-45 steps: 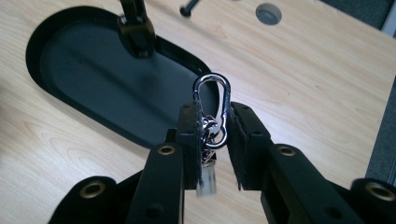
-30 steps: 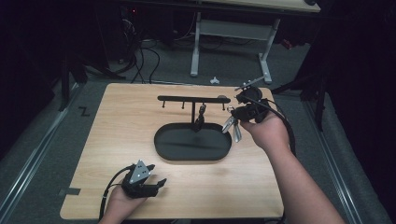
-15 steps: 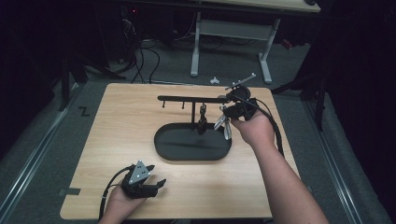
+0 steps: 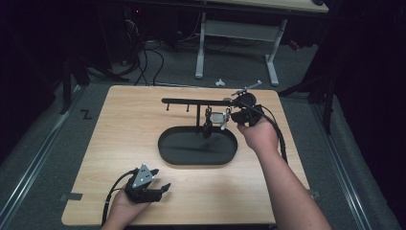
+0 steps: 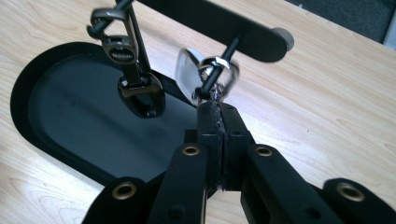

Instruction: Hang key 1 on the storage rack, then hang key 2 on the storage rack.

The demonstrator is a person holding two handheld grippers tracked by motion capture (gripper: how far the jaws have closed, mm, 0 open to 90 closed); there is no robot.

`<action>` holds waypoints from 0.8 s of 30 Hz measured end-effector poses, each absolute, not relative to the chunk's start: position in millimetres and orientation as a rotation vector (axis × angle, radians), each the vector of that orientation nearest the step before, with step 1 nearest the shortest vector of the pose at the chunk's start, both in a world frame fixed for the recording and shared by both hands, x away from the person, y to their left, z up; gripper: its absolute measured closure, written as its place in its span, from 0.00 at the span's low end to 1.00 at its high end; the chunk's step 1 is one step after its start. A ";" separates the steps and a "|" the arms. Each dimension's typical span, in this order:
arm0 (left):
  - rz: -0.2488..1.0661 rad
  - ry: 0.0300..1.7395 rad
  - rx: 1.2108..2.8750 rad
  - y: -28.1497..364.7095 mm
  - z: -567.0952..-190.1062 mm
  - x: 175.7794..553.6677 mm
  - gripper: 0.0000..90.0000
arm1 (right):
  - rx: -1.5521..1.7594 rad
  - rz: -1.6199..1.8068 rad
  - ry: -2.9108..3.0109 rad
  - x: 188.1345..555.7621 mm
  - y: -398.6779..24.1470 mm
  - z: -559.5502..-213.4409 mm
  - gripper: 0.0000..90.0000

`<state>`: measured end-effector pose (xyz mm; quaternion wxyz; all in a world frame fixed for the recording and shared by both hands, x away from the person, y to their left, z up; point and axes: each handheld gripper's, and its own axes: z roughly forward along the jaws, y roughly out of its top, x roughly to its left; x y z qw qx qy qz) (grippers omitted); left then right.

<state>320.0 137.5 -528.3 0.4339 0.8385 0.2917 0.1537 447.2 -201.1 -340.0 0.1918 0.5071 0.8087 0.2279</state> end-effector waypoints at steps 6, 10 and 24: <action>0.388 0.723 2.076 134.3 -526.2 321.6 0.34 | 1.444 0.644 2.276 439.4 -208.1 -349.1 0.96; 0.388 0.711 2.081 130.9 -524.8 322.8 0.34 | 1.446 0.652 2.289 429.0 -211.5 -364.1 0.92; 0.411 0.725 2.062 131.2 -520.7 321.0 0.33 | 1.412 0.790 2.199 374.8 -250.7 -450.5 0.55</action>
